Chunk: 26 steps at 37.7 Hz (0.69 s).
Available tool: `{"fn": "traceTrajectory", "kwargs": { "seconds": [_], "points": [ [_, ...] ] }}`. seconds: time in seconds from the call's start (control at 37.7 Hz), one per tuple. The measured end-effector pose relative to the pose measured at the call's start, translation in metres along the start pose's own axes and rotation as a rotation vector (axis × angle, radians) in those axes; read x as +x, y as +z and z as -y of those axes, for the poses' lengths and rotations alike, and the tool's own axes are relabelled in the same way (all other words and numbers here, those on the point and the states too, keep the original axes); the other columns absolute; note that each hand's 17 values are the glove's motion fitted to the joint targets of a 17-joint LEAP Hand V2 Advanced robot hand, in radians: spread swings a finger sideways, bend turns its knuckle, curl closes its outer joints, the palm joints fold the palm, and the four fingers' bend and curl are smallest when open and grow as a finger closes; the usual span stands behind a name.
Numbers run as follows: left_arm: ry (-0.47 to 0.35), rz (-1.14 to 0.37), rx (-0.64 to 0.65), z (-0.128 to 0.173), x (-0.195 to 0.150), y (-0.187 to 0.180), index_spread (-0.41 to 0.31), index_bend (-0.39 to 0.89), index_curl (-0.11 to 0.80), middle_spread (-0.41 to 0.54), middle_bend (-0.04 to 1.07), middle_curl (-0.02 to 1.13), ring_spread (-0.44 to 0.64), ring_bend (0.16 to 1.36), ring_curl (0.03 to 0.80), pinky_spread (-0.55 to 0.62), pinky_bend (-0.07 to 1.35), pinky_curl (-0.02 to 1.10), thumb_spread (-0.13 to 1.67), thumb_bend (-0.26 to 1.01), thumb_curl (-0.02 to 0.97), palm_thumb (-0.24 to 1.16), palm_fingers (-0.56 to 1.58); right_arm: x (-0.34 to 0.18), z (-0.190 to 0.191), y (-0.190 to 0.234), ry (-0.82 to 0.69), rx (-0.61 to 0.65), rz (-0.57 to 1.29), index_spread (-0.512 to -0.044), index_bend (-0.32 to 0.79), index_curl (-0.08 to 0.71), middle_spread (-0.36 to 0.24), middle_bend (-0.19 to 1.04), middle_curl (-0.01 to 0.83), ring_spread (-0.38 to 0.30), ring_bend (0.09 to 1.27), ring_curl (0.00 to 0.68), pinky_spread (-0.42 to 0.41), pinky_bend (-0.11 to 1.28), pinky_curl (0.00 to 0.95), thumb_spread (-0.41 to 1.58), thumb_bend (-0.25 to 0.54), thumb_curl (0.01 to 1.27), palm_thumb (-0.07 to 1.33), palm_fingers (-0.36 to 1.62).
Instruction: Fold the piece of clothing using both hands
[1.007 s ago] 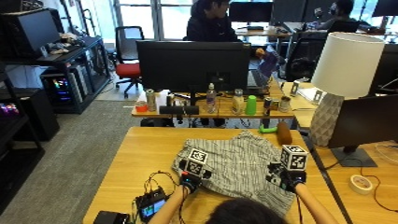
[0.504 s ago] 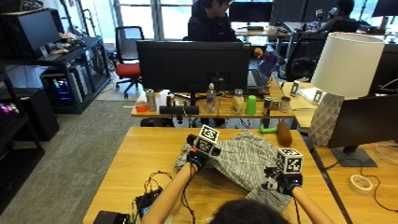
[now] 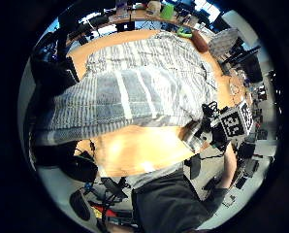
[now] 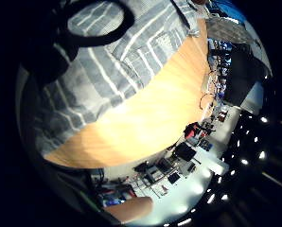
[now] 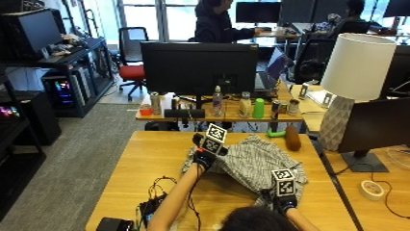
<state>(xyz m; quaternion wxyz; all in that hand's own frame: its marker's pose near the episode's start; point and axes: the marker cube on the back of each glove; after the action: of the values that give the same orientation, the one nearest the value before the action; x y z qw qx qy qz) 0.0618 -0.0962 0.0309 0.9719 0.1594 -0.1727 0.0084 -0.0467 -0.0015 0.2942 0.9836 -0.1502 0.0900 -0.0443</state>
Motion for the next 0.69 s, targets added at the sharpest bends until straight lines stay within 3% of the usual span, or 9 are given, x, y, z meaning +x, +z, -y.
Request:
{"fn": "traceTrajectory", "kwargs": {
  "seconds": [0.05,0.13,0.29,0.34,0.48,0.69],
  "points": [
    [-0.002,0.002,-0.035,-0.003,-0.002,0.005,-0.316,0.19,0.459,-0.33,0.37,0.49,-0.37,0.52,0.405,-0.41,0.39,0.39,1.22,-0.01,0.246,0.59,1.25,0.002,0.004,0.002,0.01,0.04,0.014,-0.22,0.0,0.106,-0.002,0.22,0.364,-0.018,0.7,0.409,0.105,0.67,0.417,1.08,0.025,0.28,0.5,0.46],
    [-0.004,-0.003,-0.049,-0.007,-0.006,0.004,-0.317,0.19,0.463,-0.333,0.37,0.49,-0.37,0.52,0.408,-0.41,0.39,0.4,1.22,-0.01,0.244,0.59,1.25,0.005,0.009,0.002,0.024,0.115,0.026,-0.216,-0.03,0.072,-0.024,0.27,0.382,-0.066,0.76,0.416,0.002,0.75,0.427,1.08,0.087,0.31,0.64,0.66],
    [-0.005,-0.004,-0.059,-0.01,-0.012,0.008,-0.318,0.19,0.47,-0.335,0.37,0.5,-0.37,0.5,0.411,-0.4,0.37,0.4,1.22,-0.01,0.239,0.59,1.24,0.01,0.013,-0.006,0.043,0.237,0.025,-0.222,-0.01,0.045,-0.06,0.34,0.411,-0.124,0.79,0.424,-0.142,0.83,0.433,1.07,0.124,0.34,0.79,0.89],
    [-0.009,-0.005,-0.069,-0.012,-0.013,0.01,-0.318,0.19,0.473,-0.335,0.37,0.5,-0.37,0.49,0.411,-0.4,0.36,0.4,1.23,-0.01,0.237,0.59,1.24,0.011,0.01,-0.012,0.051,0.264,0.028,-0.224,0.06,0.065,-0.078,0.38,0.424,-0.148,0.78,0.416,-0.196,0.8,0.416,1.06,0.16,0.36,0.87,1.07],
    [-0.007,-0.001,-0.088,-0.015,-0.016,0.019,-0.319,0.19,0.478,-0.337,0.37,0.51,-0.36,0.48,0.413,-0.39,0.33,0.4,1.23,-0.01,0.234,0.59,1.24,0.019,0.013,-0.023,0.067,0.3,0.018,-0.227,0.18,0.146,-0.106,0.41,0.445,-0.181,0.75,0.428,-0.246,0.71,0.418,1.05,0.195,0.39,0.99,1.24],
    [0.03,-0.039,-0.132,-0.03,-0.029,0.035,-0.319,0.19,0.486,-0.338,0.37,0.51,-0.36,0.45,0.413,-0.39,0.31,0.4,1.23,-0.01,0.231,0.59,1.23,0.03,0.0,-0.068,0.034,0.274,-0.077,-0.233,0.17,0.224,-0.127,0.41,0.452,-0.205,0.73,0.431,-0.291,0.66,0.407,1.04,0.185,0.41,1.06,1.3]
  ]
}}
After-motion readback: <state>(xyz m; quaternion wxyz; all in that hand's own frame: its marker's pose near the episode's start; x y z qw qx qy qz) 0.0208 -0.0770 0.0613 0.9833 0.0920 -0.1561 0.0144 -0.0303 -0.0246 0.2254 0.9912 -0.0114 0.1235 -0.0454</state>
